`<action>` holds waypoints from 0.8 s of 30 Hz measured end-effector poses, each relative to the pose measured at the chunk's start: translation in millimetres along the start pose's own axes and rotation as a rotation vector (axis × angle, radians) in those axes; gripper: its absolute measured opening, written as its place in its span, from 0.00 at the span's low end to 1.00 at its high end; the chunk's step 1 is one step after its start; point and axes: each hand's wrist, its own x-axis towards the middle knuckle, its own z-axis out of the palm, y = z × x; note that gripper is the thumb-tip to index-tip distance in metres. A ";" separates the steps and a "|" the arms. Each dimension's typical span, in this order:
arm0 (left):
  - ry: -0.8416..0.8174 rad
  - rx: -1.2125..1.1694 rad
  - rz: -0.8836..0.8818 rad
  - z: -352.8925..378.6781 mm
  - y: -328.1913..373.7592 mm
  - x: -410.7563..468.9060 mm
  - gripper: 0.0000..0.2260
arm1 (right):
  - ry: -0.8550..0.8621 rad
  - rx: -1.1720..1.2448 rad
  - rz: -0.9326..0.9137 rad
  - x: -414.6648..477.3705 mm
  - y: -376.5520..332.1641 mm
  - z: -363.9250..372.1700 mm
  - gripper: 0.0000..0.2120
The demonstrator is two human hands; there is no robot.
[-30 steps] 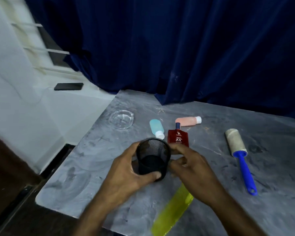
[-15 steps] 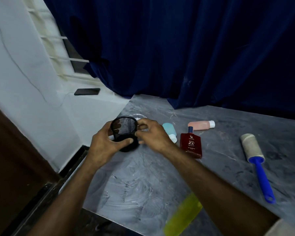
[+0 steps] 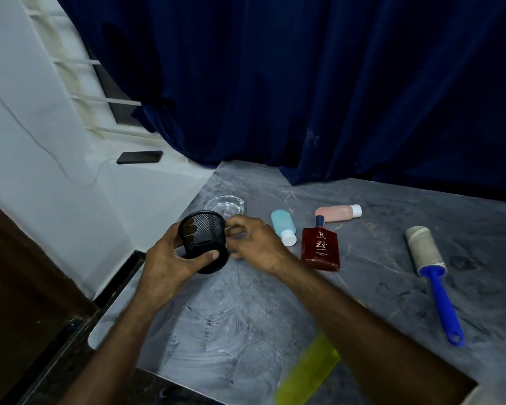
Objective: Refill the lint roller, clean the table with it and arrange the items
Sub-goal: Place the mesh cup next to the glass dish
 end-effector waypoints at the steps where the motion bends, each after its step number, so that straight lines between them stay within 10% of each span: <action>1: 0.001 0.001 -0.007 0.1 -1.1 -1.2 0.34 | -0.002 -0.003 -0.002 -1.0 0.3 -0.1 0.19; 10: -0.043 0.053 -0.071 -16.6 18.2 -20.7 0.57 | 0.066 -0.137 -0.014 -18.4 -1.0 -30.3 0.17; 16: 0.089 -0.172 0.281 6.4 94.0 -75.4 0.24 | 0.520 -0.605 0.154 -45.1 19.9 -109.0 0.12; 24: -0.224 0.260 0.154 118.2 132.3 5.5 0.23 | 0.338 -0.763 0.489 -36.3 53.2 -126.4 0.37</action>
